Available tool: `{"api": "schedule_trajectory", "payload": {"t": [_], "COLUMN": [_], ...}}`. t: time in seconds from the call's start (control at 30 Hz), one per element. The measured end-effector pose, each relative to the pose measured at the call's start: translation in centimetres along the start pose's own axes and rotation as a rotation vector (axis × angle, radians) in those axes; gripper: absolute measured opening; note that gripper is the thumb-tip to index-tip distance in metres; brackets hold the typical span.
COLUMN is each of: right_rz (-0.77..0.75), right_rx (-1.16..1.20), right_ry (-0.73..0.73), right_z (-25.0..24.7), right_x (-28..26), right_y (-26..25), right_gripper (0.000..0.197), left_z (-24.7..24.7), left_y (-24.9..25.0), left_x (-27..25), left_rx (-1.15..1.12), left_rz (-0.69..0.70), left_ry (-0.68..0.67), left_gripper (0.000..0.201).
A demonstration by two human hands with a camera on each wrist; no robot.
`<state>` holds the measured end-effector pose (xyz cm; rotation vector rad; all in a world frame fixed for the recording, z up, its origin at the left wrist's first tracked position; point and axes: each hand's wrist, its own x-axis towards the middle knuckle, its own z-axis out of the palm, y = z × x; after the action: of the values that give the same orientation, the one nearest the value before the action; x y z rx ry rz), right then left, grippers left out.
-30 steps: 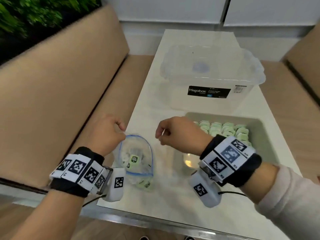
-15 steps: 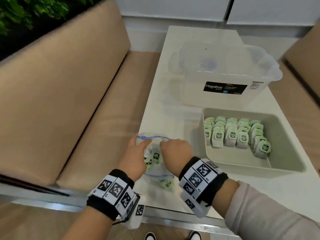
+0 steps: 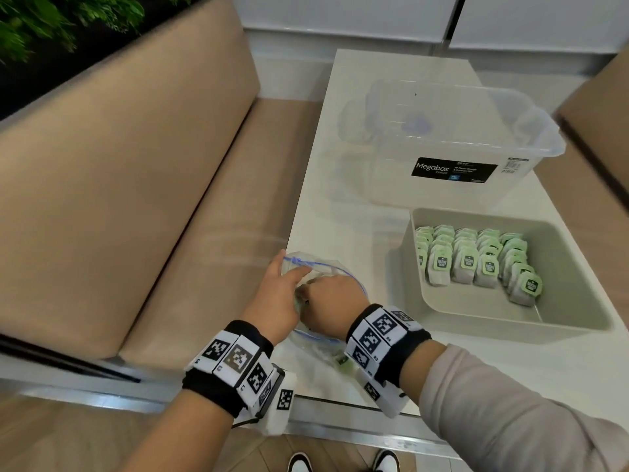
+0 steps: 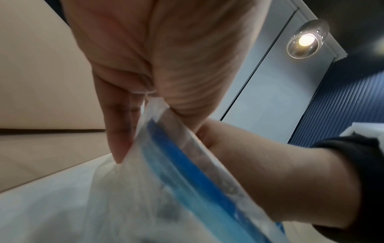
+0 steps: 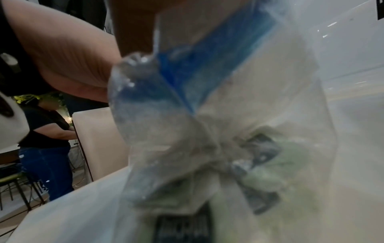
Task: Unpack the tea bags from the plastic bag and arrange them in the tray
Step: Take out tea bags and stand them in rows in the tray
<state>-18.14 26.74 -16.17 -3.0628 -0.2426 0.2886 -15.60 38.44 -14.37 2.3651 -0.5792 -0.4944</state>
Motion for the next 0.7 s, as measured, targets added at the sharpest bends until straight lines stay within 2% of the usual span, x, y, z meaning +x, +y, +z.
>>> {"api": "schedule_trajectory", "payload": {"t": [0.17,0.3,0.43,0.53,0.6,0.7], "right_rz": [-0.007,0.019,0.137,0.259,0.314,0.339], "right_rx": [0.002,0.153,0.397,0.564,0.646,0.767], "right_ry": [0.098,0.213,0.279,0.295,0.317,0.355], "right_z": [-0.3,-1.2,-2.9,-3.8,-4.3,-5.7], "right_x": [-0.7,-1.6,-2.2,-2.2,-2.2,-2.2], "right_y": [0.6,1.4,2.7,3.5,3.9,4.1], "right_gripper": [0.021,0.022,0.024,0.020,0.018,0.015], "left_z": [0.1,0.0,-0.3,-0.6,-0.6,-0.6], "left_y": [0.1,0.3,1.0,1.8,2.4,3.8], "left_x": [0.2,0.7,1.0,0.8,0.5,0.0], "left_rx": [-0.005,-0.009,-0.048,-0.108,-0.130,-0.122], "left_rz": [-0.024,-0.043,-0.065,-0.044,0.029,0.126], "left_ry": [0.001,0.029,0.072,0.160,0.230,0.176], "left_gripper": [0.073,0.066,0.052,0.043,0.048,0.072]}}
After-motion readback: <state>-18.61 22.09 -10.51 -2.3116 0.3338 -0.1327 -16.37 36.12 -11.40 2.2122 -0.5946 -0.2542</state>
